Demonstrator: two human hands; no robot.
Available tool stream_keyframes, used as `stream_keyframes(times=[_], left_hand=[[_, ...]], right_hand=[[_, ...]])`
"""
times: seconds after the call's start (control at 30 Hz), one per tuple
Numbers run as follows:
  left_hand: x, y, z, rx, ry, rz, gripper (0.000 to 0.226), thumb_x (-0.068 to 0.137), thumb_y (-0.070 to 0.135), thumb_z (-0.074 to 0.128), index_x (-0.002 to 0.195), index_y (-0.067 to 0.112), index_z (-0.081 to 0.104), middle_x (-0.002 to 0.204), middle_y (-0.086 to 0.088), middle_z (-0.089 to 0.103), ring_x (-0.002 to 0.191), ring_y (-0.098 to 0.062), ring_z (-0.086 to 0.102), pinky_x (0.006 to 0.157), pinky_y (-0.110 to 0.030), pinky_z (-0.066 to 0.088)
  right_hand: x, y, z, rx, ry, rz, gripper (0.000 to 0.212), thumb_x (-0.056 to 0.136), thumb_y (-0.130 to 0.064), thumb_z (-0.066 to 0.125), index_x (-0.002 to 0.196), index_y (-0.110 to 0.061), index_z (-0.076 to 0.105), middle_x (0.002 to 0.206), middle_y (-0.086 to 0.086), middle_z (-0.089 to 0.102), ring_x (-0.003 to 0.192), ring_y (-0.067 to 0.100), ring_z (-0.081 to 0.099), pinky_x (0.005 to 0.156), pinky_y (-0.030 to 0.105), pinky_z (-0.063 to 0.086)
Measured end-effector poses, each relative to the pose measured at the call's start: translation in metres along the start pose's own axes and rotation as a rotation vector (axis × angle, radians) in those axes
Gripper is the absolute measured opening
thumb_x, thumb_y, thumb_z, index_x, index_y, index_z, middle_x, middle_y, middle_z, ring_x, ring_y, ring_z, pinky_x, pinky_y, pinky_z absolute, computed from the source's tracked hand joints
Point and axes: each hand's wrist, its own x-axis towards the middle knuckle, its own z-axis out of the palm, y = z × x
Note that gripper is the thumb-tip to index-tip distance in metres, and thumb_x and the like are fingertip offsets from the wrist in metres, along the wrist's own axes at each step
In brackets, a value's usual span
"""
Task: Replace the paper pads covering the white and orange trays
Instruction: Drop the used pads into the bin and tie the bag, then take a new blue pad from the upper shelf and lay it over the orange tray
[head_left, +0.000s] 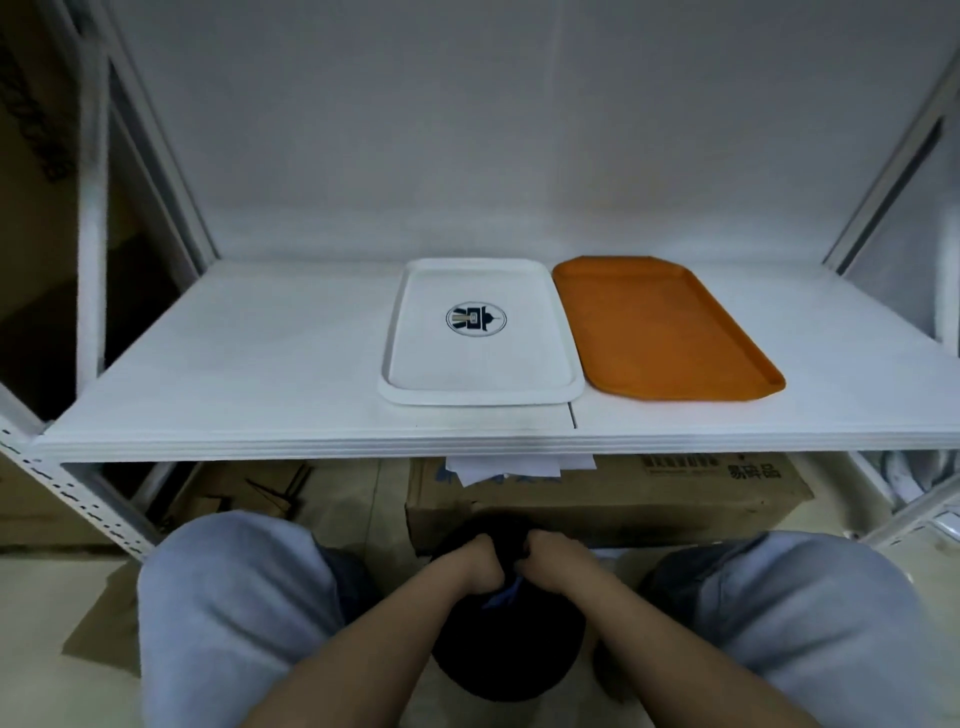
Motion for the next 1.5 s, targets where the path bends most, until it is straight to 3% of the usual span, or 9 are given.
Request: stream_keyframes(times=[0.07, 0.17, 0.3, 0.53, 0.67, 0.77, 0.93, 1.27, 1.5], left_hand=[[-0.014, 0.007, -0.013, 0.042, 0.034, 0.045, 0.023, 0.098, 0.012, 0.040, 0.113, 0.009, 0.057, 0.099, -0.010, 0.056, 0.085, -0.019, 0.053, 0.098, -0.037, 0.043], [-0.022, 0.019, -0.032, 0.085, 0.152, 0.058, 0.020, 0.097, 0.013, 0.042, 0.103, 0.008, 0.060, 0.098, -0.011, 0.057, 0.071, -0.014, 0.046, 0.081, -0.031, 0.046], [-0.042, 0.042, -0.059, 0.098, 0.290, 0.107, 0.038, 0.097, 0.018, 0.046, 0.129, 0.000, 0.054, 0.131, -0.014, 0.056, 0.115, -0.029, 0.055, 0.098, -0.036, 0.041], [-0.086, 0.086, -0.118, 0.185, 0.482, 0.108, 0.015, 0.088, 0.002, 0.051, 0.075, 0.008, 0.054, 0.084, -0.011, 0.059, 0.084, -0.025, 0.058, 0.070, -0.032, 0.043], [-0.117, 0.112, -0.155, 0.232, 0.565, 0.125, 0.012, 0.088, 0.002, 0.053, 0.092, 0.010, 0.060, 0.103, -0.010, 0.065, 0.096, -0.024, 0.065, 0.078, -0.032, 0.048], [-0.145, 0.129, -0.181, 0.231, 0.710, 0.168, 0.015, 0.086, 0.005, 0.049, 0.092, 0.012, 0.060, 0.087, -0.003, 0.064, 0.086, -0.023, 0.064, 0.075, -0.029, 0.049], [-0.187, 0.154, -0.209, 0.240, 0.816, 0.208, 0.016, 0.088, 0.003, 0.051, 0.094, 0.012, 0.062, 0.093, -0.008, 0.064, 0.087, -0.024, 0.064, 0.074, -0.030, 0.047], [-0.284, 0.204, -0.244, 0.307, 1.093, 0.280, 0.017, 0.090, 0.012, 0.054, 0.103, 0.012, 0.064, 0.102, -0.003, 0.068, 0.094, -0.021, 0.068, 0.084, -0.034, 0.052], [-0.347, 0.235, -0.259, 0.370, 1.169, 0.427, 0.018, 0.091, 0.022, 0.048, 0.078, 0.017, 0.060, 0.082, 0.004, 0.071, 0.078, -0.015, 0.071, 0.083, -0.029, 0.054]], right_hand=[[-0.012, -0.004, -0.015, -0.003, 0.011, -0.001, 0.029, 0.093, -0.035, 0.047, 0.114, -0.018, 0.056, 0.107, 0.004, 0.059, 0.103, 0.023, 0.060, 0.073, 0.029, 0.045], [-0.022, -0.014, -0.040, -0.004, 0.036, 0.024, 0.036, 0.092, -0.039, 0.047, 0.119, -0.017, 0.055, 0.115, 0.007, 0.059, 0.107, 0.025, 0.058, 0.079, 0.031, 0.045], [-0.038, -0.031, -0.079, -0.058, 0.159, 0.032, 0.050, 0.093, -0.049, 0.044, 0.129, -0.015, 0.051, 0.132, 0.007, 0.053, 0.117, 0.028, 0.052, 0.094, 0.036, 0.042], [-0.078, -0.060, -0.150, -0.100, 0.383, -0.034, 0.013, 0.092, -0.025, 0.047, 0.091, -0.014, 0.054, 0.092, 0.007, 0.056, 0.081, 0.025, 0.052, 0.058, 0.025, 0.036], [-0.104, -0.083, -0.193, -0.121, 0.445, -0.034, 0.019, 0.091, -0.012, 0.044, 0.099, -0.010, 0.060, 0.102, 0.010, 0.064, 0.094, 0.026, 0.064, 0.072, 0.026, 0.043], [-0.130, -0.094, -0.223, -0.140, 0.538, -0.038, 0.026, 0.092, -0.010, 0.044, 0.114, -0.013, 0.059, 0.114, 0.004, 0.065, 0.107, 0.022, 0.062, 0.075, 0.025, 0.040], [-0.171, -0.107, -0.262, -0.158, 0.666, -0.070, 0.013, 0.092, -0.008, 0.045, 0.087, -0.015, 0.054, 0.104, 0.007, 0.060, 0.088, 0.024, 0.056, 0.075, 0.027, 0.040], [-0.263, -0.118, -0.329, -0.261, 0.975, -0.098, 0.026, 0.094, -0.020, 0.048, 0.115, -0.014, 0.061, 0.122, 0.006, 0.062, 0.109, 0.025, 0.062, 0.084, 0.032, 0.046], [-0.326, -0.110, -0.369, -0.295, 1.039, -0.155, 0.016, 0.091, -0.030, 0.049, 0.093, -0.020, 0.062, 0.092, -0.006, 0.070, 0.075, 0.017, 0.066, 0.071, 0.025, 0.047]])
